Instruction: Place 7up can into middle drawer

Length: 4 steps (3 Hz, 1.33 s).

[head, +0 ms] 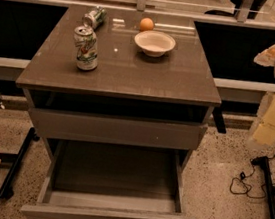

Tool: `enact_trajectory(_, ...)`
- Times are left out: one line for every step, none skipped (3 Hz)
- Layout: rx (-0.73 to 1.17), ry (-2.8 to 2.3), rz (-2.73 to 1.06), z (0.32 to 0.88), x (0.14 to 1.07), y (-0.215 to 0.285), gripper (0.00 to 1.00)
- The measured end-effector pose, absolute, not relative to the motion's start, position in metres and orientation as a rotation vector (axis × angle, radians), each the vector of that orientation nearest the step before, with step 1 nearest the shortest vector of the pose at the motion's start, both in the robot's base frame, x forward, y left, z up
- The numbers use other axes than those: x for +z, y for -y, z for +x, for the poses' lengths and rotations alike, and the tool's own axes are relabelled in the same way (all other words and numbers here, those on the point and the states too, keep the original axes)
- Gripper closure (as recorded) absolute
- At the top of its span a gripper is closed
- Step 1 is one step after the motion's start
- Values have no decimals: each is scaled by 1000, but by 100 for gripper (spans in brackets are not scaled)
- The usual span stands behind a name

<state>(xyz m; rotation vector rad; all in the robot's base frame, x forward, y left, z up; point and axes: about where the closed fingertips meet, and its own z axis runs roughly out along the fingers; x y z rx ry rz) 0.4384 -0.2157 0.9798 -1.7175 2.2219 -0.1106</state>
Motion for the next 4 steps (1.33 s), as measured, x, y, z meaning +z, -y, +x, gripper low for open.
enact_trajectory(-111,-2222,-1718,438,980,216,0)
enact_trajectory(-54,-2170,-1687,452,977,189,0)
enact_trajectory(86,-2000,-1656,489,976,99,0)
enact_trajectory(149,-1888,-1662,512,984,43,0)
